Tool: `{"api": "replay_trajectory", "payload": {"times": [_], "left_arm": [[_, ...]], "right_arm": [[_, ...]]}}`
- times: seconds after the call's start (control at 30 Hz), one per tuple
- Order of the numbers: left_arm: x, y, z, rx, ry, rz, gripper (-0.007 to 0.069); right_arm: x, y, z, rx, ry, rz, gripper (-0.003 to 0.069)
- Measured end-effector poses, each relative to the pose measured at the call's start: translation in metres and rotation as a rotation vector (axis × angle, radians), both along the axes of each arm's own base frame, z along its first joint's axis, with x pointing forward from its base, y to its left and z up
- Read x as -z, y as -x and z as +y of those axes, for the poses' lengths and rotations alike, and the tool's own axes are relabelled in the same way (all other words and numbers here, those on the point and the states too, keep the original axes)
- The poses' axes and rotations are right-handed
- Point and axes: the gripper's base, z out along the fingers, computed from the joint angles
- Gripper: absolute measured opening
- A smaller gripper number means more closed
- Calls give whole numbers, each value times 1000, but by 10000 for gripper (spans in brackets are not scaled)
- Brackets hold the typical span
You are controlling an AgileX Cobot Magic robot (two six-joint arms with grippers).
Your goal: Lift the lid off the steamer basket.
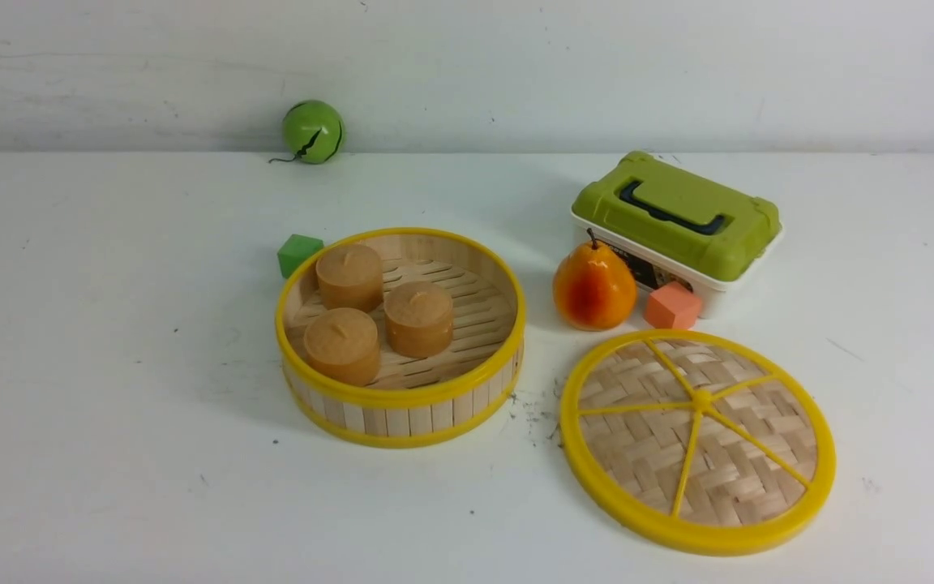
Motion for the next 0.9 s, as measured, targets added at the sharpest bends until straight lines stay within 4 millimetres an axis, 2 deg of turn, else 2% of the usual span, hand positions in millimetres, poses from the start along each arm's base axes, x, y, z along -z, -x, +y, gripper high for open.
{"api": "replay_trajectory", "payload": {"times": [0.9], "left_arm": [[0,0,0,0,0,0,239]], "right_arm": [[0,0,0,0,-1,0,3]]}}
